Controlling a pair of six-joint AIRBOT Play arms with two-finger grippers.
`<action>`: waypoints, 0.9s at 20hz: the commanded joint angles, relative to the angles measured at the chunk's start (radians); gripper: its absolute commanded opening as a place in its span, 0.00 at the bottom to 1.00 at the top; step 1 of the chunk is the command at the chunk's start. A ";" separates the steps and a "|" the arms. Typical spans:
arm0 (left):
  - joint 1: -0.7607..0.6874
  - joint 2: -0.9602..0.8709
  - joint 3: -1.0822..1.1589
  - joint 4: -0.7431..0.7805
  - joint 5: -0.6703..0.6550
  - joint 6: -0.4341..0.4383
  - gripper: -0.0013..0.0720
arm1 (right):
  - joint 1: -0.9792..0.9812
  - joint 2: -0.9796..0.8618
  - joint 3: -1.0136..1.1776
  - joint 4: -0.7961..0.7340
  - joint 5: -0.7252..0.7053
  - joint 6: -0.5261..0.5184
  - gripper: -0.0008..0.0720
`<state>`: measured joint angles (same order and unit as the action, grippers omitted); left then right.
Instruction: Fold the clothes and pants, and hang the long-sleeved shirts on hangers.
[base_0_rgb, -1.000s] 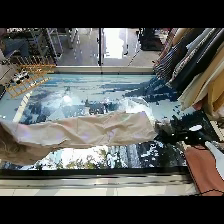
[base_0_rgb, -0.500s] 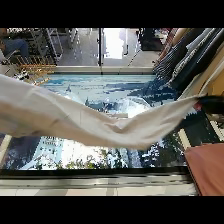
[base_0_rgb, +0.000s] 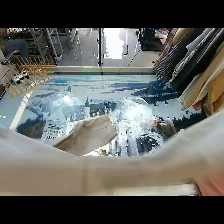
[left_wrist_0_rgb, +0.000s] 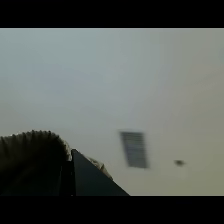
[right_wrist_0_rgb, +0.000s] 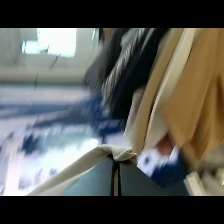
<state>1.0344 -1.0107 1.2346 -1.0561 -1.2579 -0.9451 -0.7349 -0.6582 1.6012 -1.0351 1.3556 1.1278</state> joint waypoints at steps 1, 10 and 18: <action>-0.037 -0.163 -0.012 0.623 -0.020 -0.057 0.03 | -0.006 -0.136 -0.091 0.137 0.164 0.048 0.03; -0.307 -0.590 -0.118 0.477 0.502 0.262 0.03 | 0.450 -0.766 -0.384 0.046 -0.682 0.211 0.03; -0.444 -0.869 0.000 -0.127 0.431 0.724 0.66 | 0.538 -1.349 0.257 0.115 -0.778 0.326 0.87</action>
<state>0.6331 -1.8057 1.1919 -1.0561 -0.8268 -0.4057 -0.2306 -1.8545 1.6783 -0.9466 0.6025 1.4246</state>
